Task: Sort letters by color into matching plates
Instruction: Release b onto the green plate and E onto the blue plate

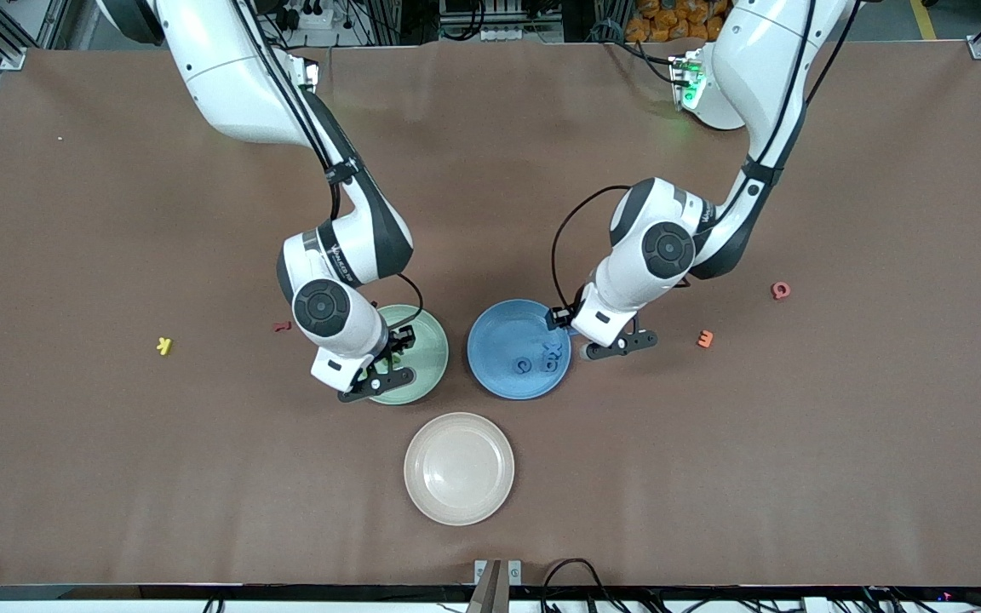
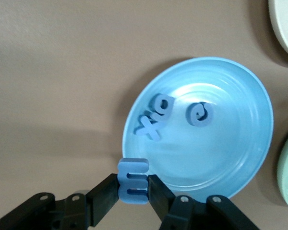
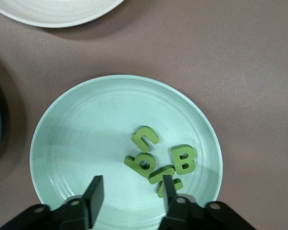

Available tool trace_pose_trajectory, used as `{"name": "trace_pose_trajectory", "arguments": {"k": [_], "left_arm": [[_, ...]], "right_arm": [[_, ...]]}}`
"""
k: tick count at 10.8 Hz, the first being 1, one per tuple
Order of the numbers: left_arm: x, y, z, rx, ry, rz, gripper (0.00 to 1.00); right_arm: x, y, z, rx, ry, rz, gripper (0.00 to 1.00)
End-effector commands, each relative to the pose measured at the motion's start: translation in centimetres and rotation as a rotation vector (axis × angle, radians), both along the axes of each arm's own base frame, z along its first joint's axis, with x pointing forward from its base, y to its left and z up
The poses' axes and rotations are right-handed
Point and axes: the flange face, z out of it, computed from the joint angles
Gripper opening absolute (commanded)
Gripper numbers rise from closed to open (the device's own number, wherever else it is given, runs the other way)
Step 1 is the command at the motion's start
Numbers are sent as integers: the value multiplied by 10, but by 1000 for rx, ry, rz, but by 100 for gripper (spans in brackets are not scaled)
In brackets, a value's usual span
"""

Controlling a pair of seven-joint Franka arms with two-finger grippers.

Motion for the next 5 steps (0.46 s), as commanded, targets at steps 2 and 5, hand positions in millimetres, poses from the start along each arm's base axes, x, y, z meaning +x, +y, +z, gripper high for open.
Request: {"name": "trace_pose_trajectory", "arguments": {"k": [2, 5], "left_arm": [[-2, -21, 4, -59, 36, 42, 0], [-9, -47, -2, -89, 43, 23, 0]], "right_arm": [[5, -11, 10, -33, -9, -9, 100], [30, -70, 30, -60, -25, 23, 100]]}}
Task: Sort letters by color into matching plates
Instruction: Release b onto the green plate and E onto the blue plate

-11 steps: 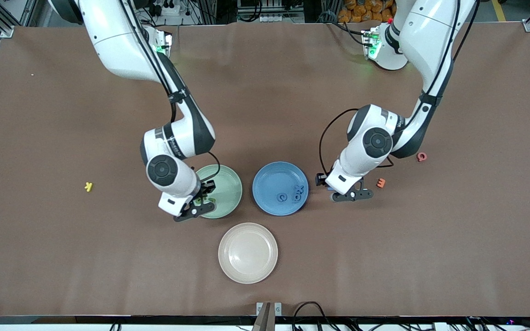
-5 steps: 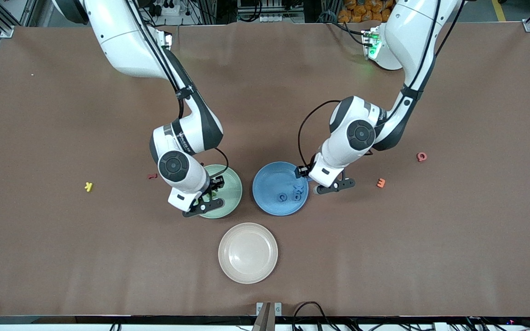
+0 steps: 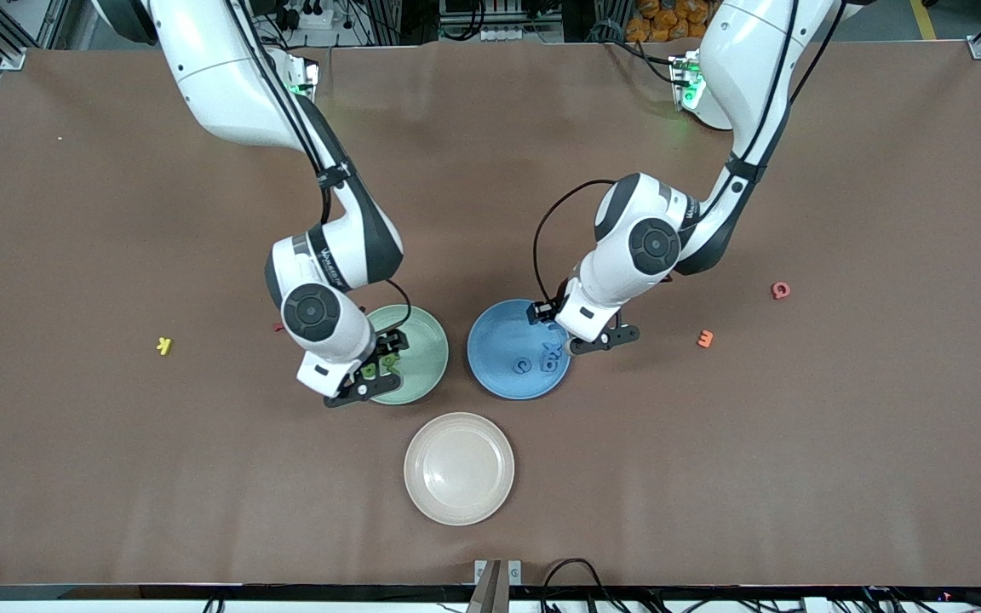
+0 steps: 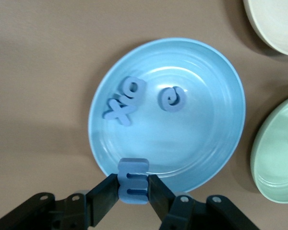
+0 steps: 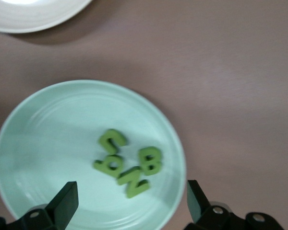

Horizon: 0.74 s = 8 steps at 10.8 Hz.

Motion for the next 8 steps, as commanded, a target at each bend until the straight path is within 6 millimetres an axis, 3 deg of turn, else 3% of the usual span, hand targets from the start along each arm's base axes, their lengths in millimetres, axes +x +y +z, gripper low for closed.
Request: {"name": "trace_pose_trajectory", "arguments": {"k": [1, 3, 4, 5, 8], "left_arm": [[1, -26, -5, -55, 22, 10, 0], [4, -29, -5, -62, 20, 10, 0], [5, -30, -5, -62, 17, 8, 74], [6, -29, -4, -62, 6, -12, 100], [4, -22, 5, -59, -16, -85, 100]], "right_arm": [[26, -74, 34, -24, -1, 28, 100], [43, -136, 50, -19, -3, 49, 100], [48, -162, 56, -16, -3, 41, 100], [54, -189, 62, -14, -9, 38, 100], [61, -271, 77, -20, -18, -16, 100]]}}
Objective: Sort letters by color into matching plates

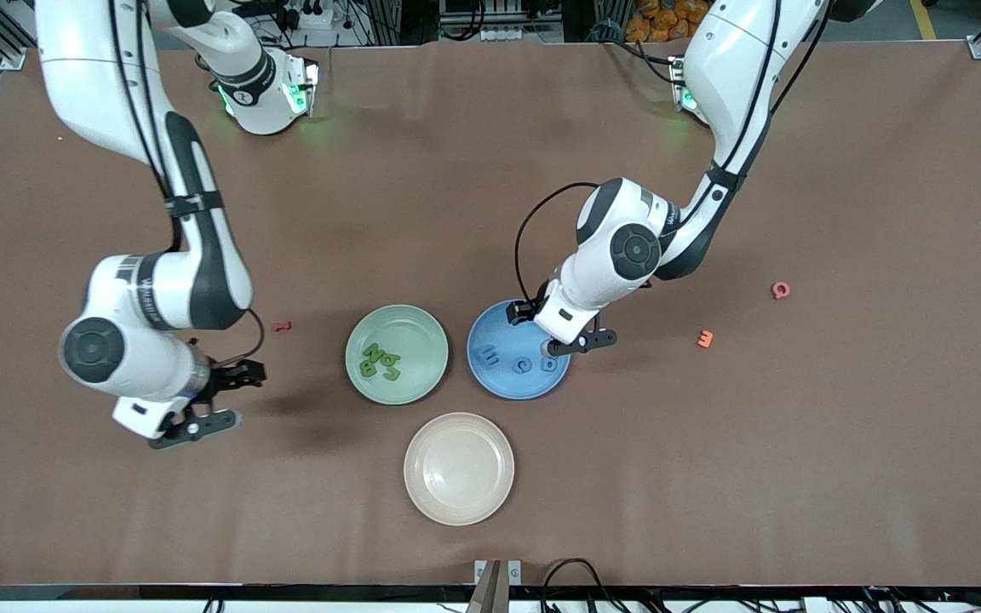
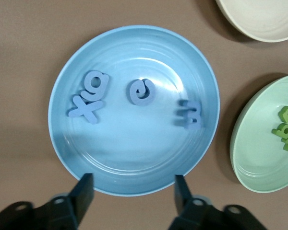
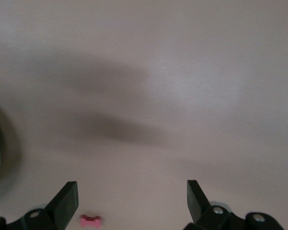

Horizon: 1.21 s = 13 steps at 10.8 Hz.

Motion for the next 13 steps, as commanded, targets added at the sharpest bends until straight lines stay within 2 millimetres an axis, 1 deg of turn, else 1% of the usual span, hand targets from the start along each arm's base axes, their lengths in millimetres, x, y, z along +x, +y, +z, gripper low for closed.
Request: {"name": "trace_pose_trajectory", "arguments": {"k": [1, 3, 4, 5, 6, 8, 9, 10, 12, 13], "left_arm": [[2, 14, 9, -8, -16, -64, 100], [6, 42, 9, 8, -5, -115, 100], [12, 57, 13, 10, 9, -139, 100], [20, 73, 14, 12, 16, -150, 100], [26, 88, 14, 19, 23, -169, 100], [41, 123, 14, 53, 16, -198, 100], [48, 142, 16, 62, 6, -212, 100], [55, 165, 17, 72, 11, -231, 100], [64, 201, 25, 87, 15, -273, 100], [68, 215, 31, 102, 3, -290, 100]], "right_arm": [[1, -60, 21, -5, -8, -46, 100], [0, -98, 25, -27, -15, -100, 100], [0, -110, 28, -32, -19, -117, 100], [-1, -119, 37, -33, -32, -133, 100], [-3, -131, 51, -30, -50, -152, 100], [-10, -143, 79, -22, -57, -183, 100], [-15, -151, 94, -21, -51, -200, 100], [-21, -154, 108, -12, -41, -209, 100], [-38, -162, 141, 11, -16, -227, 100], [-47, -163, 155, 19, 5, -231, 100]]}}
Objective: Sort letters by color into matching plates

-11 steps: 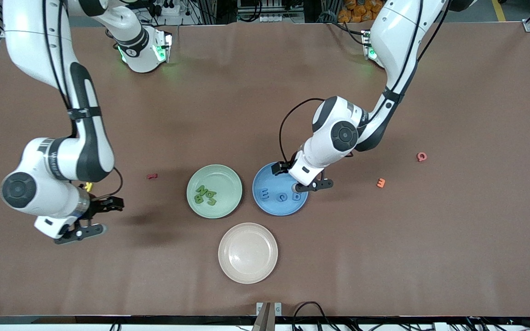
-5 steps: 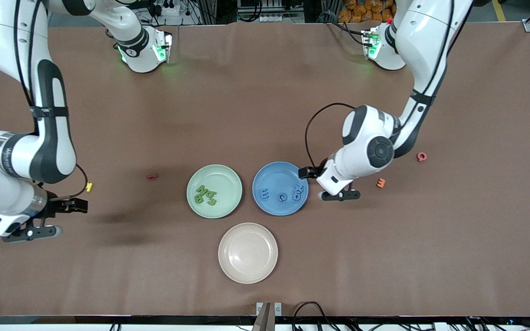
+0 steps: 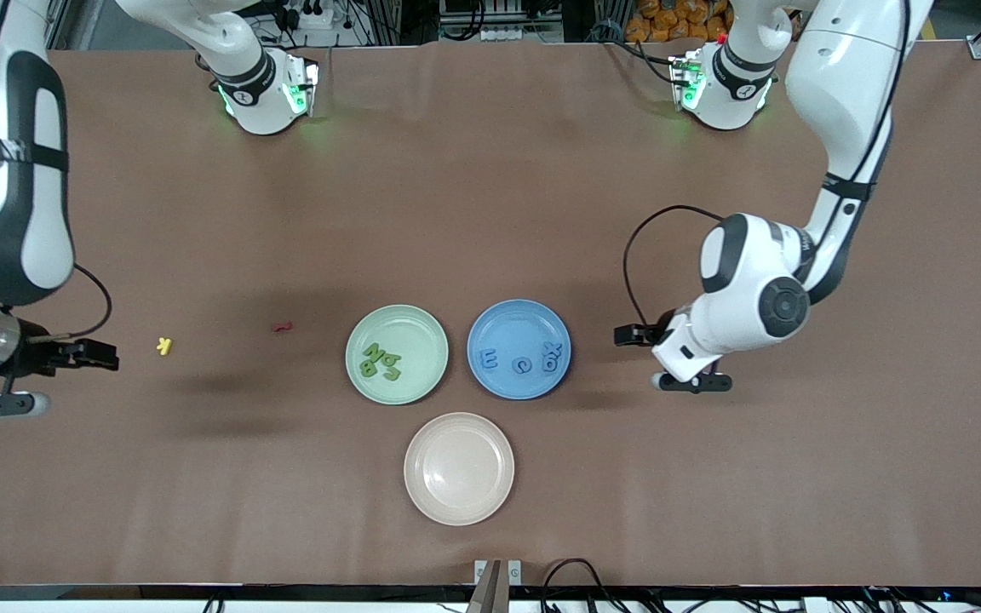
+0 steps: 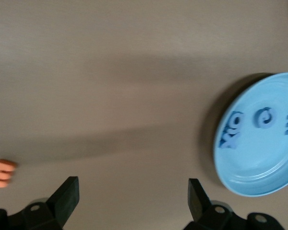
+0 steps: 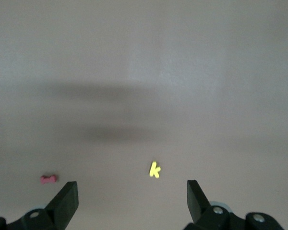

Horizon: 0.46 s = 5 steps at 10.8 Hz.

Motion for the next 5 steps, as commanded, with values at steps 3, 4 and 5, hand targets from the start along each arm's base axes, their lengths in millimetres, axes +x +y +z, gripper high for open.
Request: {"name": "trace_pose_trajectory", "arguments": {"k": [3, 4, 5], "left_arm": [[7, 79, 19, 67, -36, -95, 100], [10, 94, 23, 85, -51, -115, 100], [13, 109, 27, 101, -65, -131, 100]], "right_arm": [[-49, 4, 88, 42, 60, -128, 100], [-56, 13, 102, 51, 65, -186, 100], [-61, 28, 118, 61, 60, -217, 100]]}}
